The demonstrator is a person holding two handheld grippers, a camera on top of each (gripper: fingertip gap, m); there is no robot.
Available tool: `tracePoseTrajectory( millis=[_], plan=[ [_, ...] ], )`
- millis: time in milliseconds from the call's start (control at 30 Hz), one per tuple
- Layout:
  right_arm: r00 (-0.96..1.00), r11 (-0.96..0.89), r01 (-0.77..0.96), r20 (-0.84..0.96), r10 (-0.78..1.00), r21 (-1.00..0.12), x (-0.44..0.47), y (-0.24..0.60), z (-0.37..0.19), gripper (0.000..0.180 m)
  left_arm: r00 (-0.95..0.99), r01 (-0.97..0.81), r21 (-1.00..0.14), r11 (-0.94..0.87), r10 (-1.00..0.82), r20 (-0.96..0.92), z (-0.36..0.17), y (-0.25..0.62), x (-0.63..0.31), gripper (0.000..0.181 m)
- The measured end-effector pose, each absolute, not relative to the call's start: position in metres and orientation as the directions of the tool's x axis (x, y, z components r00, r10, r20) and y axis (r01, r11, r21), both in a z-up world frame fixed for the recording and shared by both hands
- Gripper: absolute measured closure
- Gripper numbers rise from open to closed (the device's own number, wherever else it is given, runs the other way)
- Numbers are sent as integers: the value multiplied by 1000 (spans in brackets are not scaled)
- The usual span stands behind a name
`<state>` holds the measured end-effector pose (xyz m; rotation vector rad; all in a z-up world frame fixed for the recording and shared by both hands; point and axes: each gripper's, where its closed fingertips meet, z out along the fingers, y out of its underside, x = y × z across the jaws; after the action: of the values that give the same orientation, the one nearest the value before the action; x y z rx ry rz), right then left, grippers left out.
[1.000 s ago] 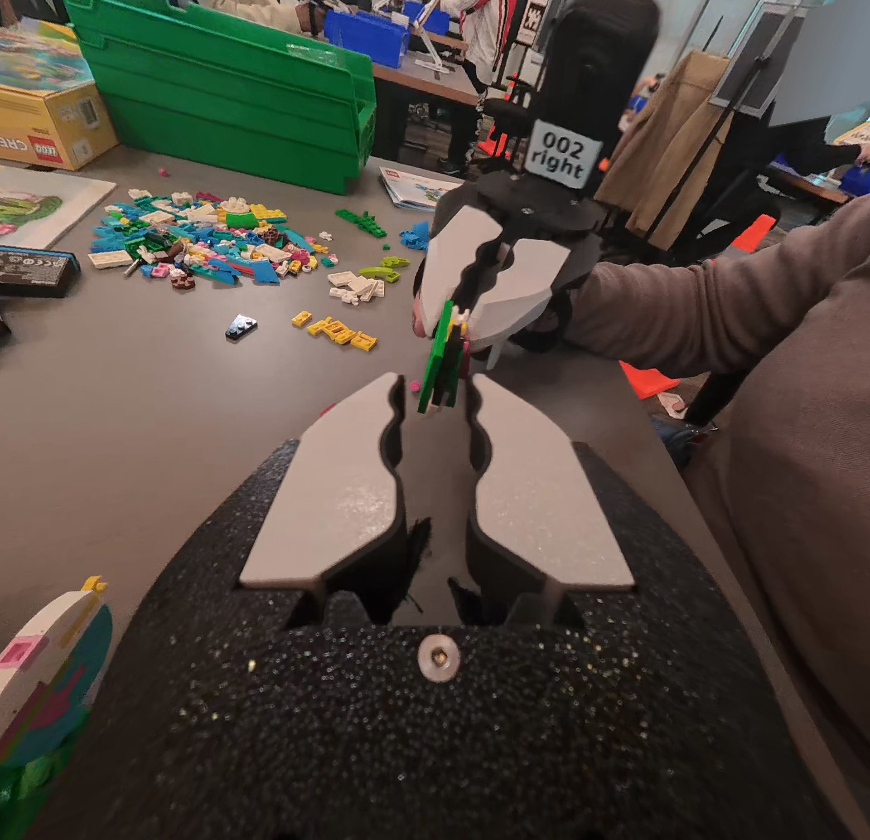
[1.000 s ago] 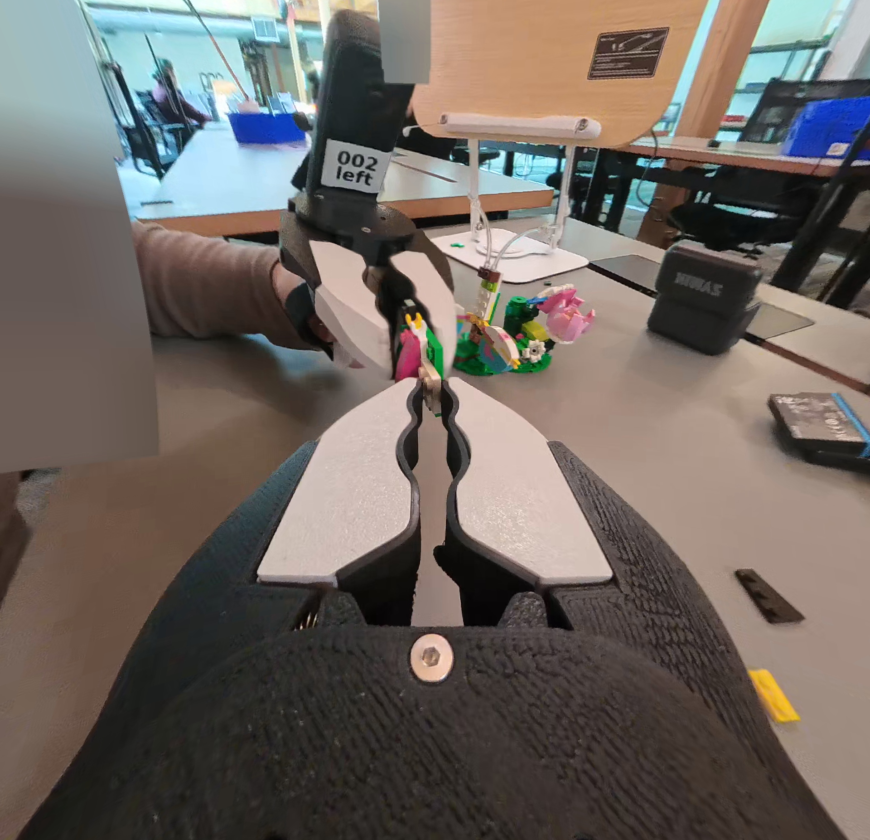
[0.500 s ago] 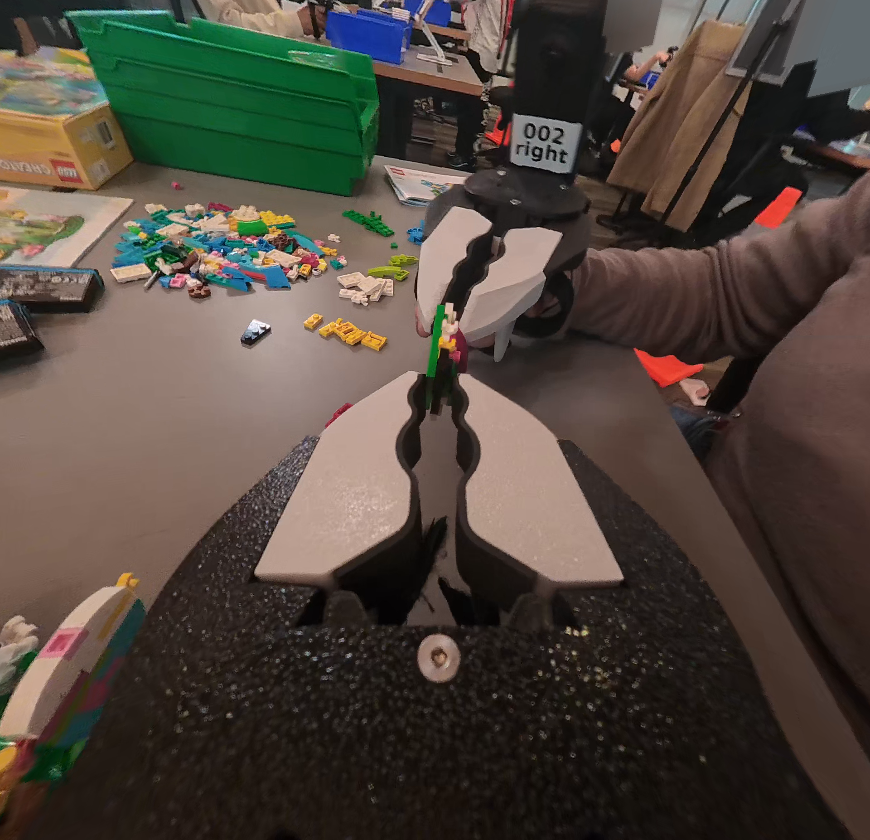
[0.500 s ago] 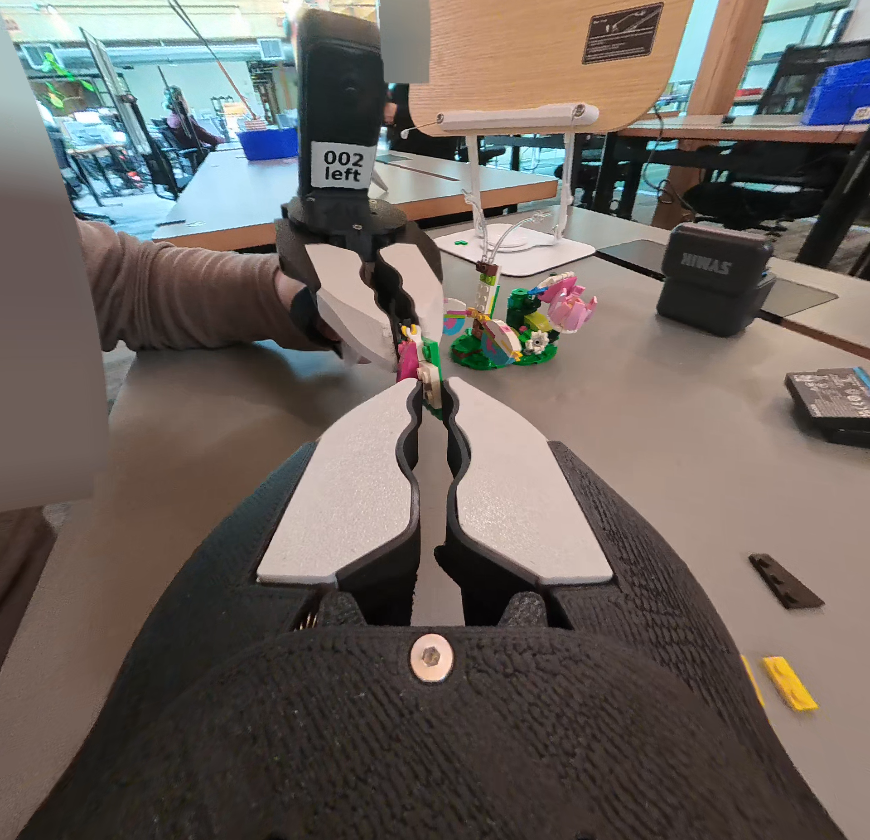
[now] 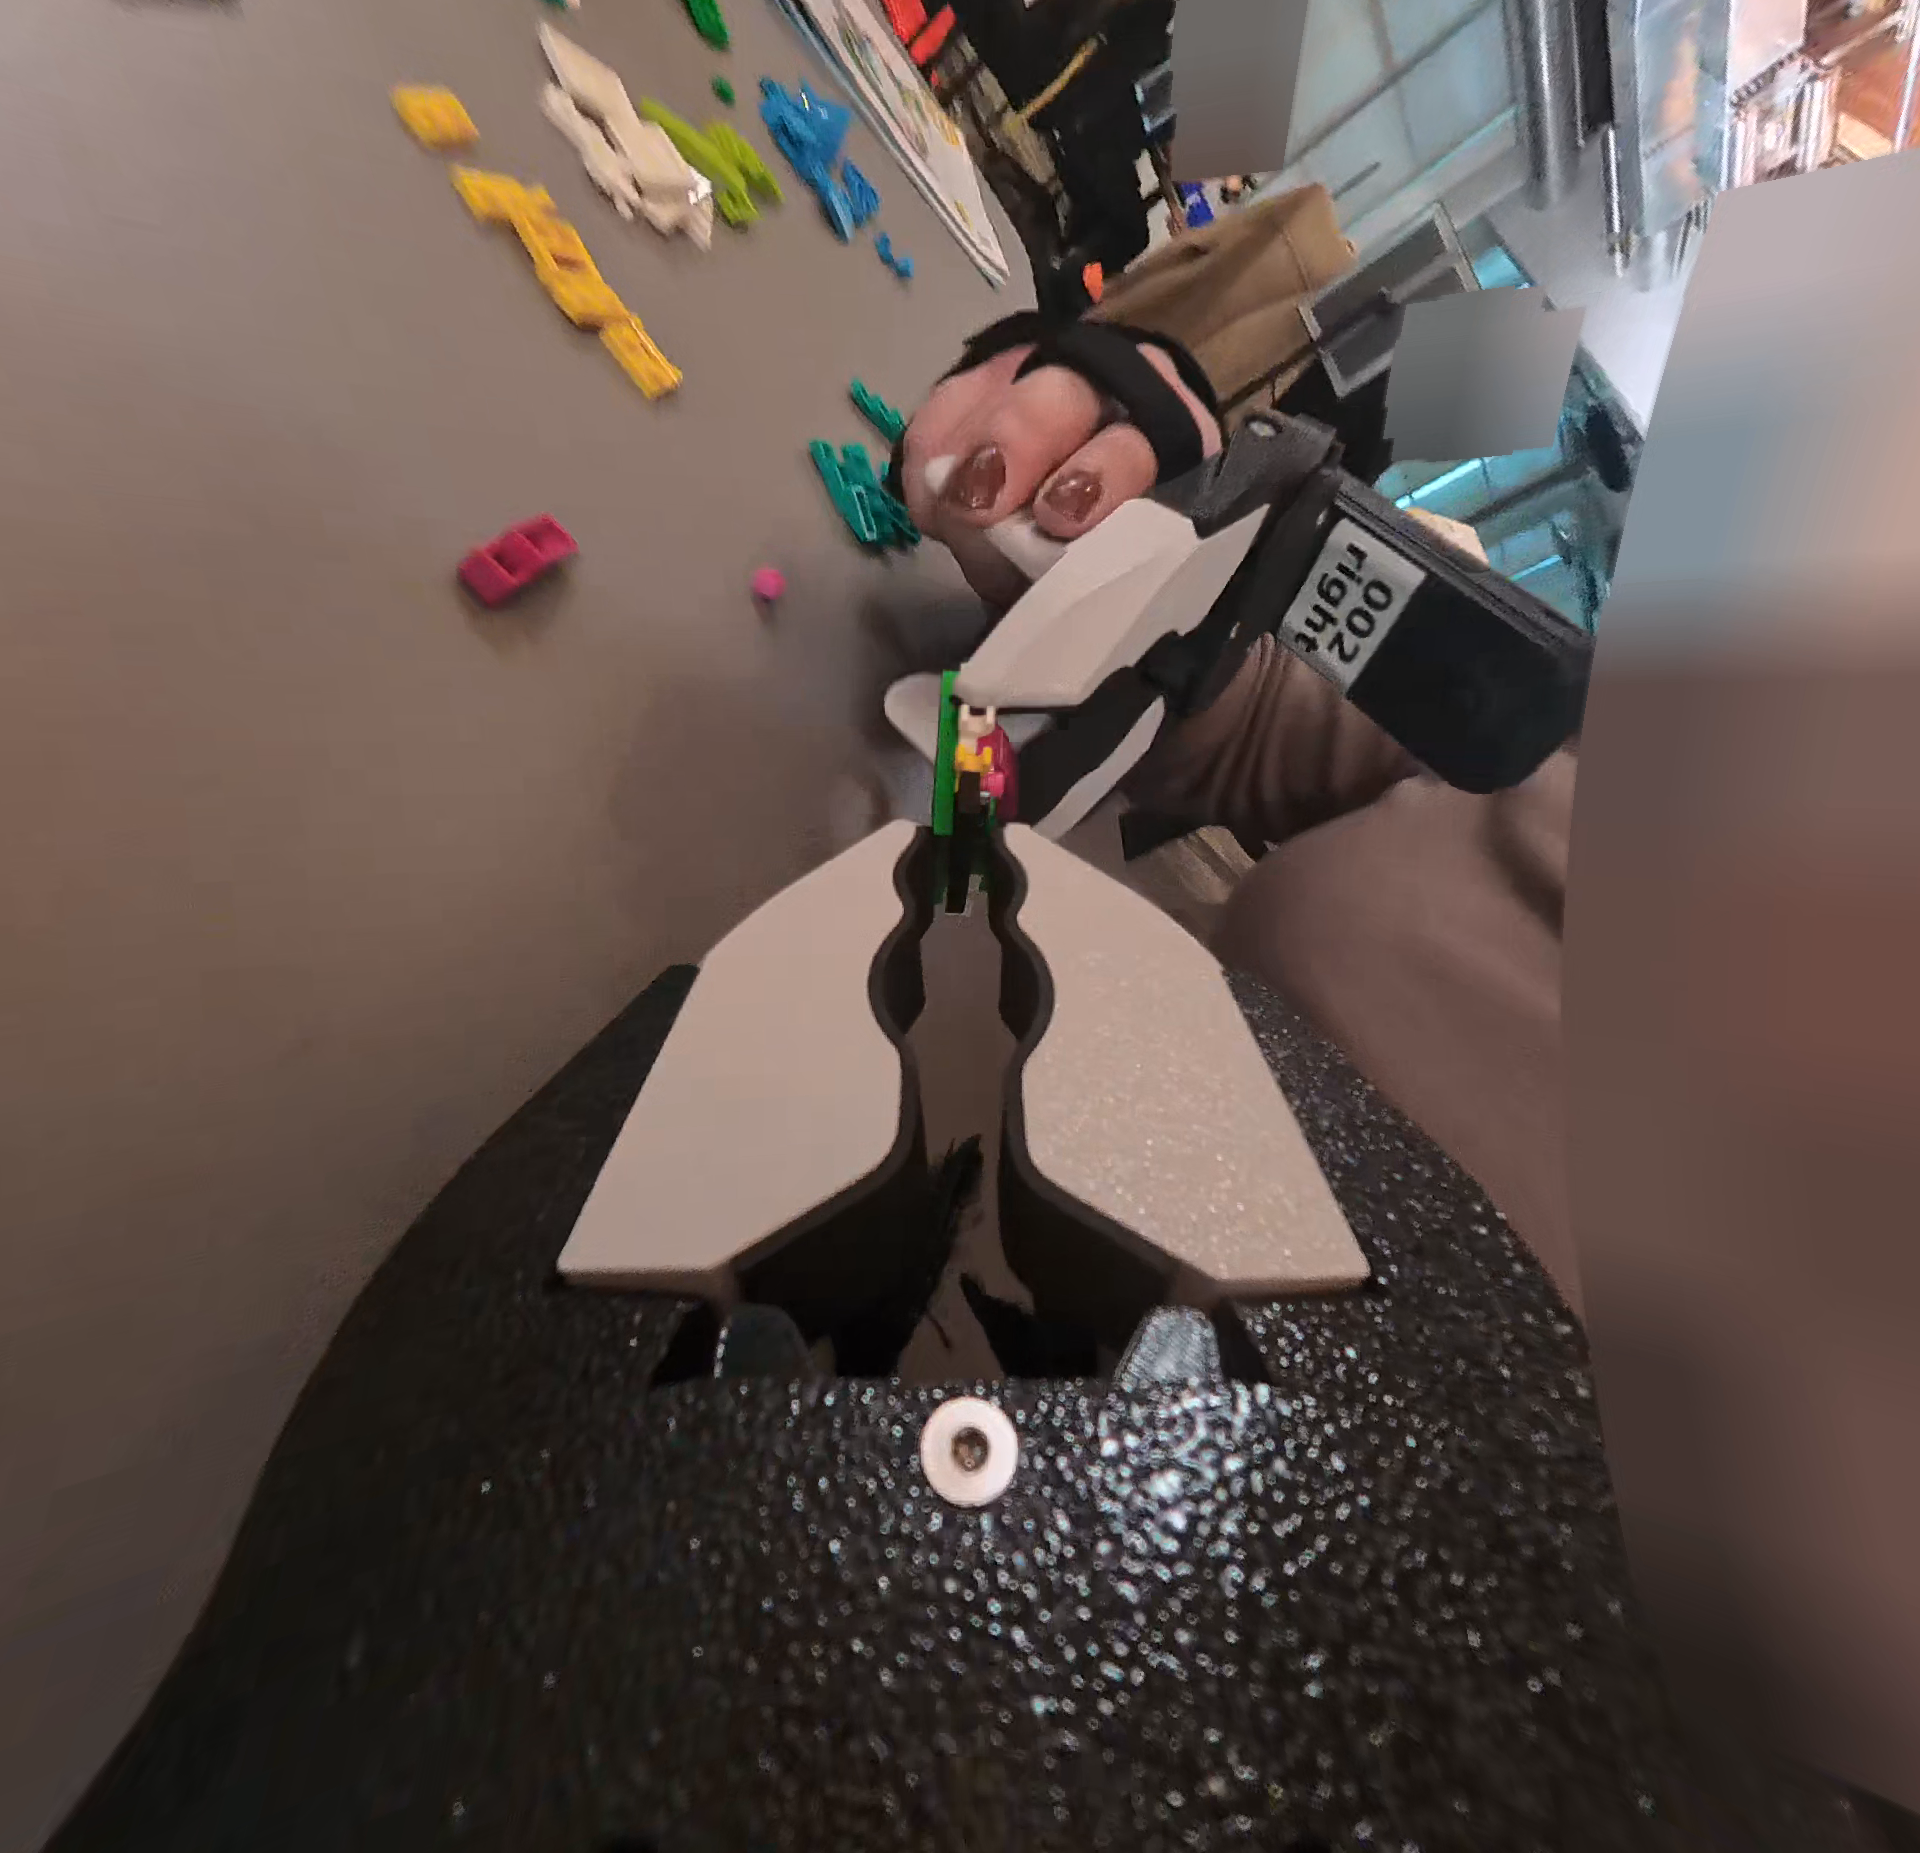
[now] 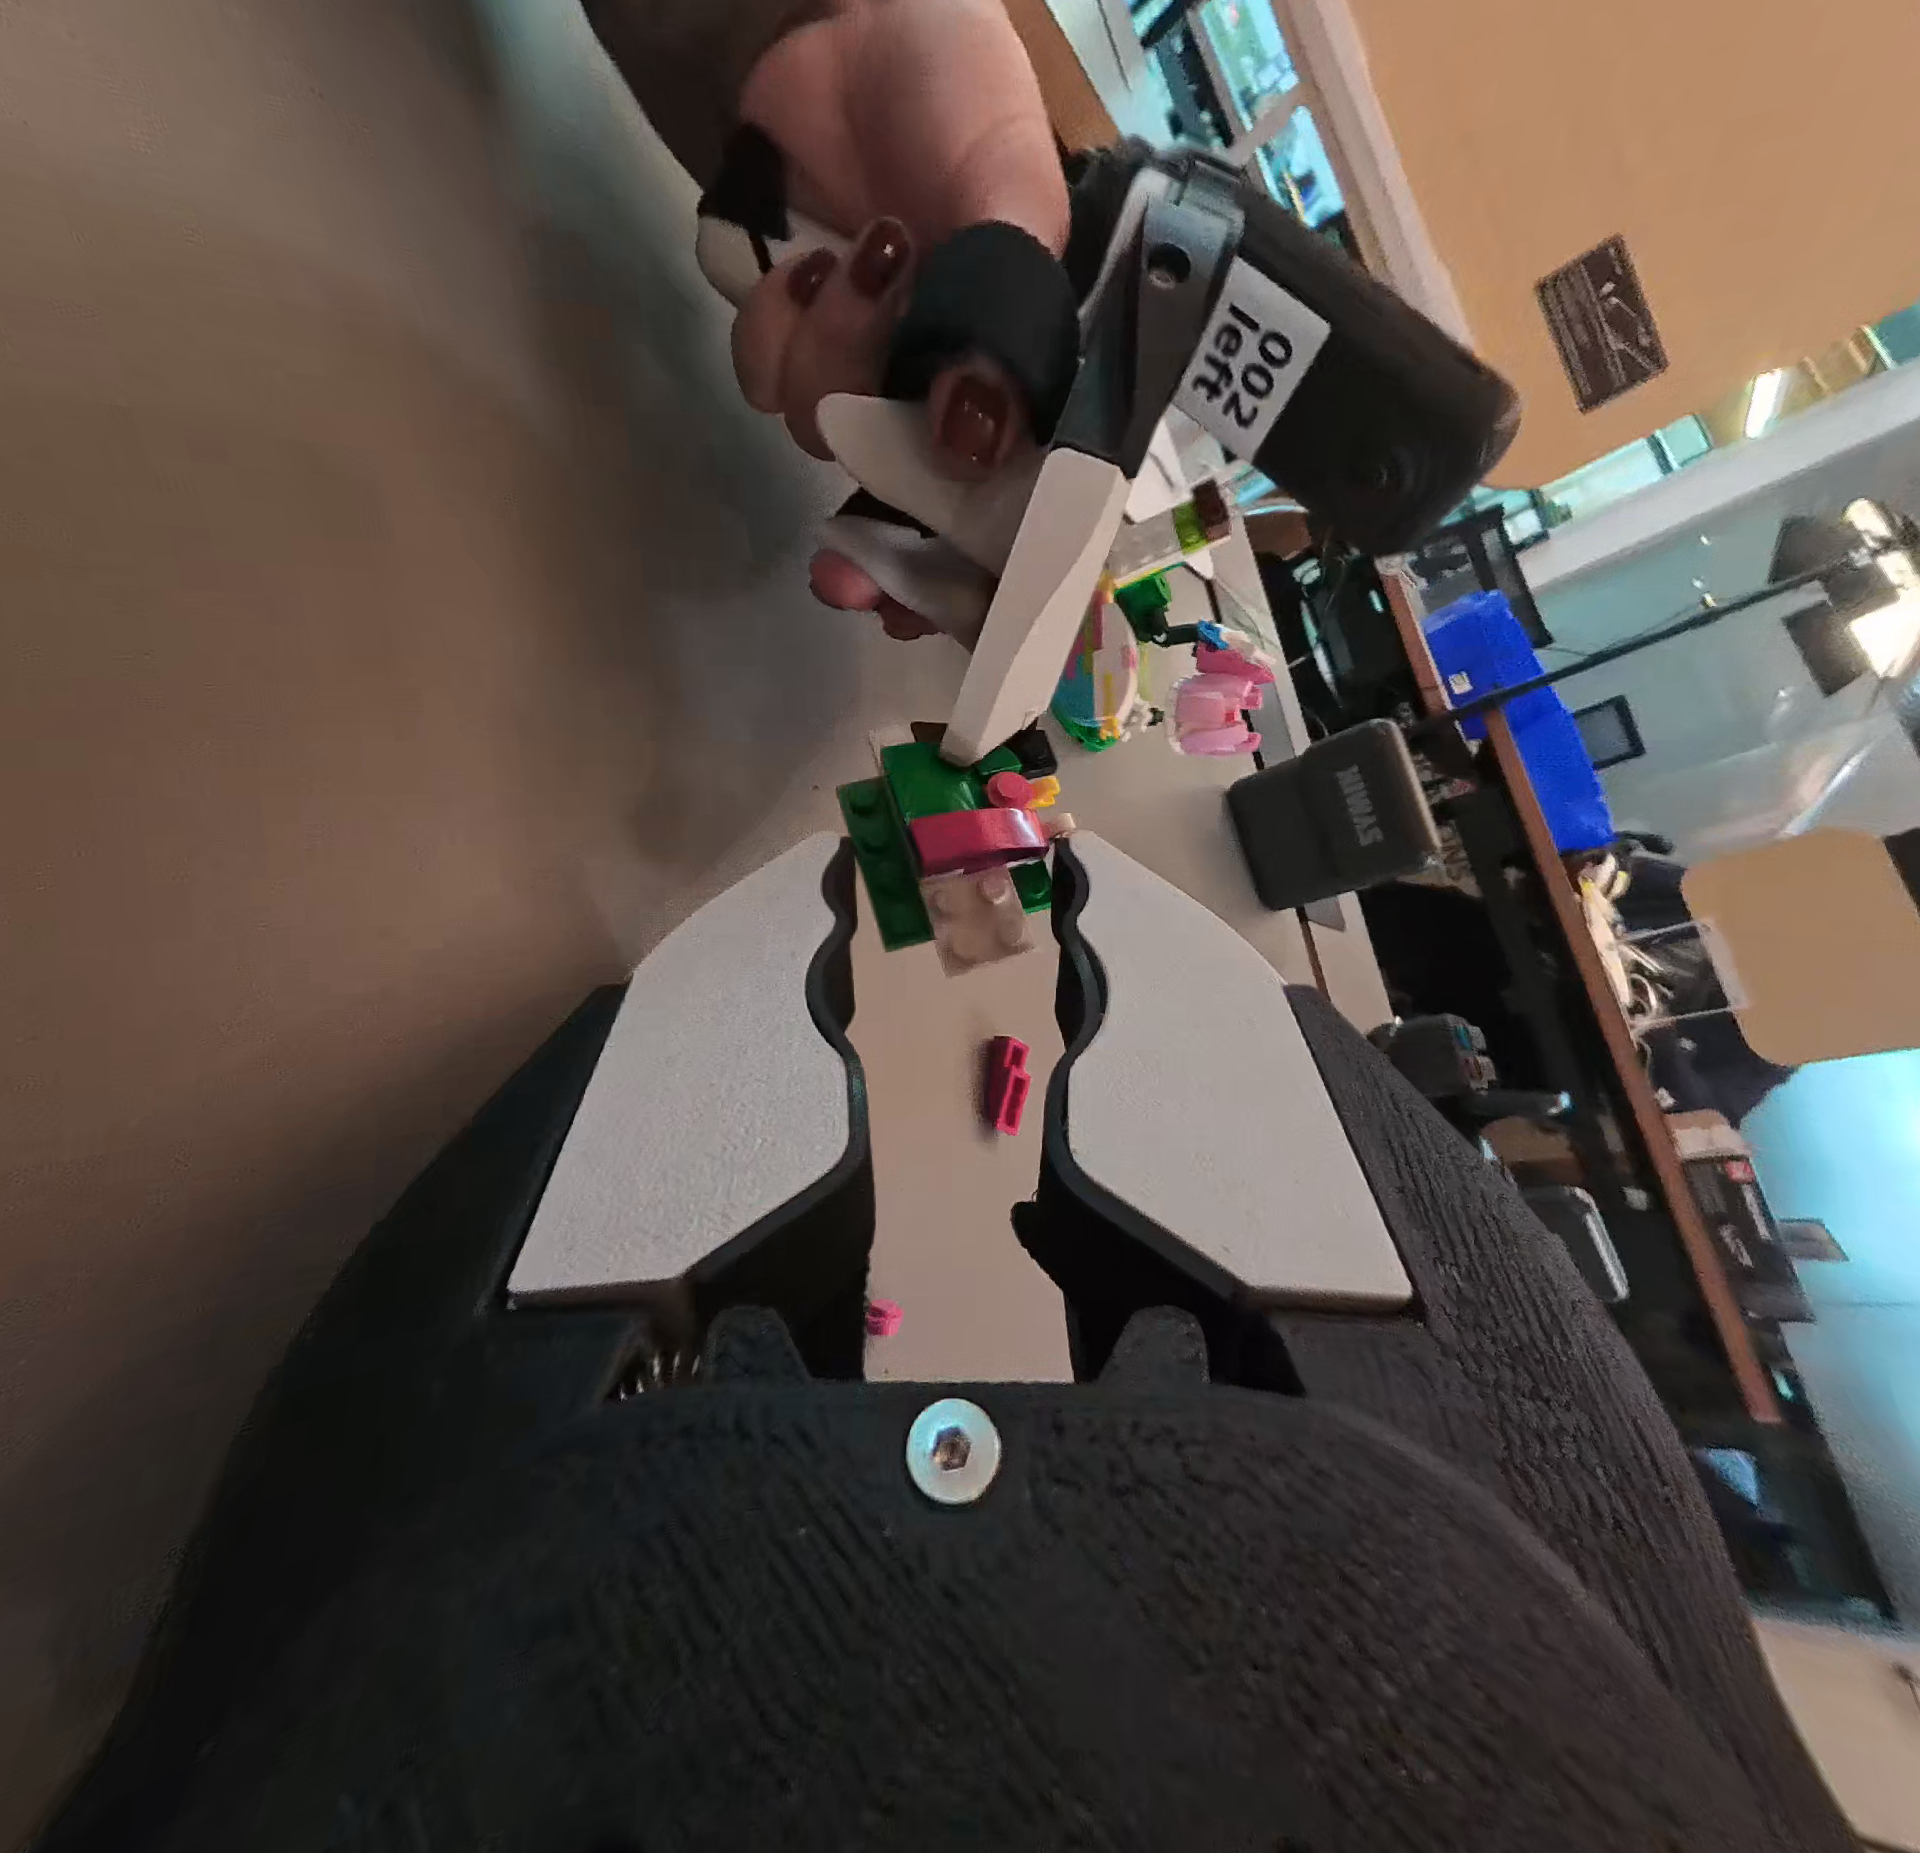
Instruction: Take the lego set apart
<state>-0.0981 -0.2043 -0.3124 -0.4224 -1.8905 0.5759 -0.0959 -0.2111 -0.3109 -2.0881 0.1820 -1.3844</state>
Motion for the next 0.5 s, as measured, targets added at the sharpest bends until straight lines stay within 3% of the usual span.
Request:
tracePoseTrajectory(
  millis=[133,333,500],
  plan=[
    [-423,782,-20,714,558,-623,-93,-213,-310,145,349,201,-499,-843,-414,840,-311,-219,-93,171],
    [-484,728,-52,655,580,-684,-86,-222,-306,143,366,138,-494,-859,-419,831,-318,-226,-89,171],
    [-532,738,-44,641,553,-673,-83,-228,-315,160,366,106,-492,-864,-426,827,-321,-230,-84,171]
  ],
)
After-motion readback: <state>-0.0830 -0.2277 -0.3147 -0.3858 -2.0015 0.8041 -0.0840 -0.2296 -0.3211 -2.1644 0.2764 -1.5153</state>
